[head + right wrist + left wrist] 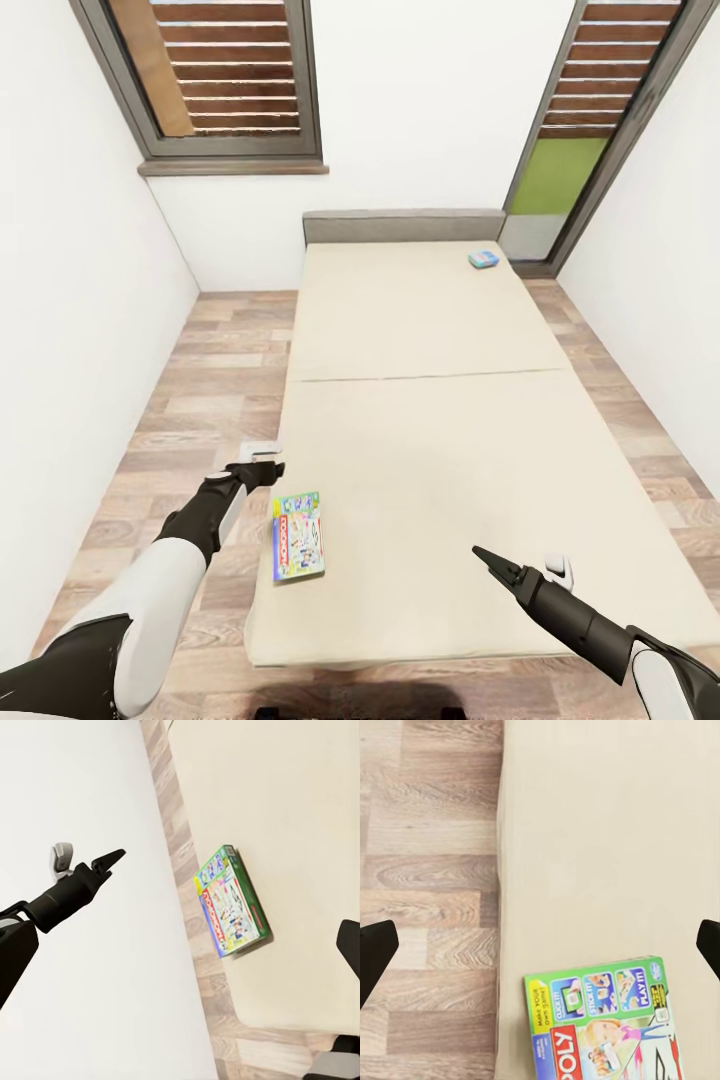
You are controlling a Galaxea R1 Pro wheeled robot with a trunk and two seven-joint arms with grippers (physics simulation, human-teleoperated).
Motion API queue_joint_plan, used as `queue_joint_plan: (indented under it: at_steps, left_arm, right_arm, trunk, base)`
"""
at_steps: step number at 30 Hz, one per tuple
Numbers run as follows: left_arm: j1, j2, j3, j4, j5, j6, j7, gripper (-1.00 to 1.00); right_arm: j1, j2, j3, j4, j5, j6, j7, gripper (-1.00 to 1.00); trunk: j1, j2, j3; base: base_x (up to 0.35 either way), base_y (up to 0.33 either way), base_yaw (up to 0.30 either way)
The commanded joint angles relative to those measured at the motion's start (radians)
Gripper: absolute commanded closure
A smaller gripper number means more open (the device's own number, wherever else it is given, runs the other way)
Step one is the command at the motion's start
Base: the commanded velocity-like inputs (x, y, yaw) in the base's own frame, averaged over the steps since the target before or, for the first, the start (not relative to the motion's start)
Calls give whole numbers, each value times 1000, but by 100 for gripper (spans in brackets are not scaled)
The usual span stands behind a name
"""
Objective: Put all the toys in the child's room - the three board games (two on the bed and one on the table), the two jigsaw puzzles on the table, and the tennis ball on the table - inside the toy box on the table in the child's room.
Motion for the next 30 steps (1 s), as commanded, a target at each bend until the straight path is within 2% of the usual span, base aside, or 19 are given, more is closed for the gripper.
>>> queue_joint_plan:
  at_steps: [1, 25, 30]
  left_arm:
    - [0, -2, 8, -2, -10, 4, -3, -100]
    - [0, 4, 7, -3, -7, 11, -4, -100]
    - [-2, 3, 10, -8, -6, 44, -2, -100]
  right_arm:
    - [-1, 0, -1, 0, 0, 6, 3, -100]
    - [-1, 0, -1, 0, -1, 6, 3, -100]
    - [0, -1, -1, -5, -3, 7, 4, -100]
  trunk:
    - [0, -2, -3]
    - [0, -2, -43]
    - [0, -2, -51]
  base:
    - [0, 0, 0]
    - [0, 0, 0]
    - [0, 0, 0]
